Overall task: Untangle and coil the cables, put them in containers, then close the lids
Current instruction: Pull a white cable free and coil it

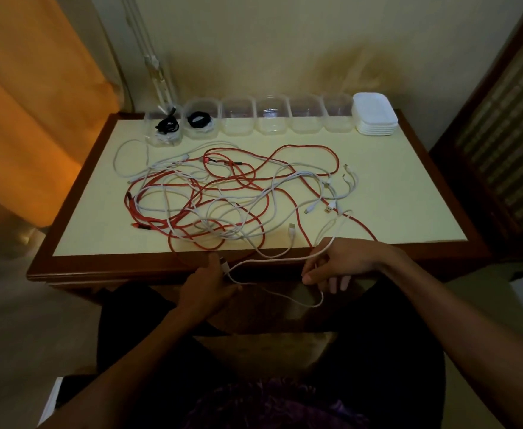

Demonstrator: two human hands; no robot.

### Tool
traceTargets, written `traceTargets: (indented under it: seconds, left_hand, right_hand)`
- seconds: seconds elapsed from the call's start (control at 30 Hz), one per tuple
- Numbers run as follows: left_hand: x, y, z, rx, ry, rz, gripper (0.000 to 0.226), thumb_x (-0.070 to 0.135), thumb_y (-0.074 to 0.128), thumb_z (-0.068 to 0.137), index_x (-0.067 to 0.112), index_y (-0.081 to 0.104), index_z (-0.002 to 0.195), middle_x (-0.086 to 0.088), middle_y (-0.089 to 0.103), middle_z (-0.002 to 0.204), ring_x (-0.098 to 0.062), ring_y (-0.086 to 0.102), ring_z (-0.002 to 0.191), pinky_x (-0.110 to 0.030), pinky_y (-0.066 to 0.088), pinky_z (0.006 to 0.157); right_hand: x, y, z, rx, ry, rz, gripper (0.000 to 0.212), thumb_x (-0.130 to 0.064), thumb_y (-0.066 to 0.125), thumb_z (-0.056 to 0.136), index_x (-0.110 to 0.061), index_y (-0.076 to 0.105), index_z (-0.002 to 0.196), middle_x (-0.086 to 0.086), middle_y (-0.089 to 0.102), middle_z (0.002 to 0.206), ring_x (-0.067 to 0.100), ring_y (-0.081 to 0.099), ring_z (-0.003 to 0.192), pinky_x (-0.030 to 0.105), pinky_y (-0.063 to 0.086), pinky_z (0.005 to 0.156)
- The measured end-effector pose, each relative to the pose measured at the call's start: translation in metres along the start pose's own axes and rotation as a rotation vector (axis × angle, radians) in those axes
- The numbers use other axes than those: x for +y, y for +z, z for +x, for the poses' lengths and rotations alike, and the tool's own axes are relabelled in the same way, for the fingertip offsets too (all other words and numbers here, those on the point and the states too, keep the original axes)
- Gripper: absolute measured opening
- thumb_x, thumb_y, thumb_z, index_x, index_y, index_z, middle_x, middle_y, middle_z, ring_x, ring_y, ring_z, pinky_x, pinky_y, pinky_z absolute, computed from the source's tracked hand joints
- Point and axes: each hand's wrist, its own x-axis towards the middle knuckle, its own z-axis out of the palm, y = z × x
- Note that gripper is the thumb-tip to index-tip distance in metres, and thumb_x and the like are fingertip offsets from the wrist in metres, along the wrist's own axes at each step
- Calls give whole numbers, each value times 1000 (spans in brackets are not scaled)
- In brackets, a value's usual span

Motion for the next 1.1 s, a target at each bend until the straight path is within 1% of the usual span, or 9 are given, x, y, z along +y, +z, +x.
traceTargets:
  seconds: [0.17, 0.3, 0.37, 0.43, 0.5, 0.63, 0.77, 0.93, 1.1]
  left_hand:
    - [10, -8, 1, 52, 131, -50, 86, 43, 68, 87, 15, 17, 150, -4, 67, 110, -16, 68, 86, -24, 52, 68]
    - [14, -10, 6, -68, 377, -176, 50, 35, 46, 100, 37, 26, 145, -1, 69, 103, -10, 68, 79, -33, 60, 73]
    - [14, -10, 8, -125, 450, -212, 26, 31, 40, 103, 32, 53, 126, 3, 69, 98, -8, 67, 82, -36, 58, 78]
    - [16, -13, 8, -211, 402, -321, 24, 27, 39, 104, 24, 63, 103, 4, 66, 91, -5, 63, 79, -36, 55, 76]
    - [19, -19, 5, -307, 319, -449, 32, 26, 35, 105, 16, 64, 94, 6, 60, 79, -1, 56, 65, -23, 46, 59]
    - [17, -32, 6, -538, 162, -761, 33, 17, 33, 104, 6, 61, 90, 9, 46, 59, -6, 40, 52, -18, 32, 49]
    - [13, -43, 6, -744, 163, -1148, 19, 12, 41, 96, 6, 60, 95, -4, 45, 68, -15, 42, 58, -25, 38, 54]
    - [31, -49, 15, -941, 518, -1392, 15, 13, 55, 95, 8, 65, 106, -5, 68, 92, -17, 65, 86, -33, 53, 85]
    - [56, -52, 5, -644, 298, -1776, 10, 10, 70, 81, 7, 70, 91, -5, 67, 84, -17, 67, 83, -33, 56, 83]
  right_hand:
    - [-24, 13, 0, -195, 73, 80, 51, -55, 45, 96, -22, 57, 133, 6, 75, 100, 23, 73, 87, 31, 60, 68]
    - [-32, 34, 3, -325, -163, 463, 42, -55, 30, 102, -50, 41, 142, 18, 70, 115, 31, 70, 88, 37, 58, 63]
    - [-34, 45, 8, -194, -286, 598, 40, -49, 35, 102, -49, 42, 141, 19, 69, 114, 30, 69, 85, 37, 57, 64]
    - [-38, 52, 14, 21, -335, 661, 41, -42, 40, 102, -37, 45, 143, 17, 72, 104, 27, 69, 75, 32, 55, 57]
    - [-39, 55, 21, 271, -347, 522, 35, -32, 45, 104, -28, 51, 139, 13, 73, 89, 23, 68, 62, 28, 53, 50]
    - [-35, 53, 27, 683, -236, -398, 21, -24, 50, 102, -19, 69, 109, 3, 71, 84, 16, 66, 69, 34, 58, 68]
    - [-44, 53, 15, 709, -78, -749, 15, -27, 52, 99, -19, 64, 101, -2, 57, 76, 16, 59, 68, 31, 52, 65]
    - [-66, 53, 9, 643, -35, -942, 20, -33, 57, 97, -18, 62, 109, -1, 56, 81, 18, 56, 71, 30, 40, 63]
    - [-79, 49, 12, 636, -17, -982, 22, -40, 57, 97, -22, 63, 108, -5, 41, 71, 14, 45, 69, 31, 35, 66]
